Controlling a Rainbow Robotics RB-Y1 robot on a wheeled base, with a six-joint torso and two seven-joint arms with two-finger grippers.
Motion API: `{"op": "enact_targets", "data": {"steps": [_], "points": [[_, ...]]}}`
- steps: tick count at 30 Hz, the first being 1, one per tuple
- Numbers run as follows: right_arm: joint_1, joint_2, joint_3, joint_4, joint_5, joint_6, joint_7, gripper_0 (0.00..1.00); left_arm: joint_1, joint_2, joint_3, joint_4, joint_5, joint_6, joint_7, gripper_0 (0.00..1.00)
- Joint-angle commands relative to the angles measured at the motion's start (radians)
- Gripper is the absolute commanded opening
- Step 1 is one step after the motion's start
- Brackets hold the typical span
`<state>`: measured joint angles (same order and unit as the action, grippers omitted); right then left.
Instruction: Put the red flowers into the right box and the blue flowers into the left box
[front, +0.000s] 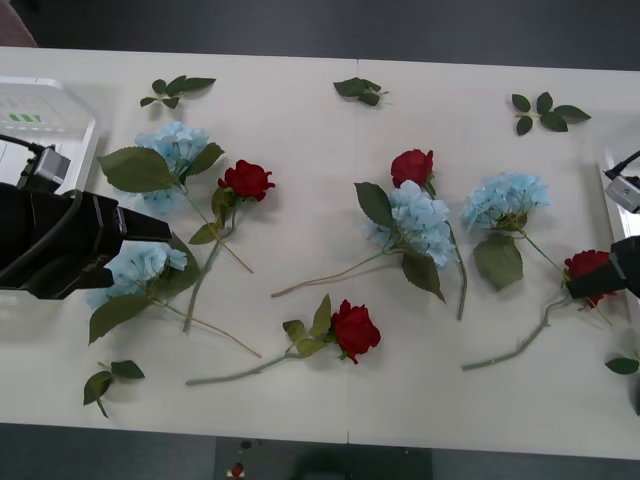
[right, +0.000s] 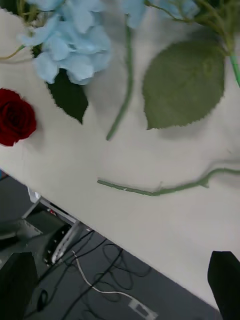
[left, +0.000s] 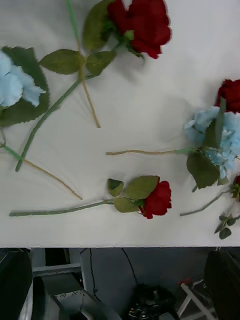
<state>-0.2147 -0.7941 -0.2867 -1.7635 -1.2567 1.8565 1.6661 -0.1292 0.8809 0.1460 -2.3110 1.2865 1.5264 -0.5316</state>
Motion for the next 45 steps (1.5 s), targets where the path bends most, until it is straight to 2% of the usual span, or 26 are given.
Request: {"op": "enact_targets", "data": {"steps": [1, 7, 17, 24, 31, 45], "points": [[0.049, -0.027, 0.026, -0.074, 0.051, -0.057, -0.154, 1.00, -0.001, -0.014, -0.039, -0.018, -0.067, 0.035, 0.133, 1.00], [0.101, -0.027, 0.055, -0.085, 0.140, -0.143, -0.350, 1.00, -0.035, -0.016, -0.163, -0.019, -0.196, 0.031, 0.240, 1.00], [0.170, -0.027, 0.073, -0.085, 0.203, -0.243, -0.644, 1.00, -0.010, -0.017, -0.189, 0.008, -0.279, 0.032, 0.291, 1.00], [0.170, -0.011, 0.141, -0.083, 0.324, -0.307, -0.773, 1.00, -0.023, -0.042, -0.190, 0.091, -0.294, 0.031, 0.297, 1.00], [0.158, 0.027, 0.167, -0.053, 0.407, -0.316, -0.807, 1.00, -0.075, -0.082, -0.272, 0.189, -0.360, 0.011, 0.308, 1.00], [0.052, 0.045, 0.282, 0.082, 0.461, -0.384, -0.799, 1.00, -0.178, -0.123, -0.468, 0.386, -0.512, -0.043, 0.311, 1.00]]}}
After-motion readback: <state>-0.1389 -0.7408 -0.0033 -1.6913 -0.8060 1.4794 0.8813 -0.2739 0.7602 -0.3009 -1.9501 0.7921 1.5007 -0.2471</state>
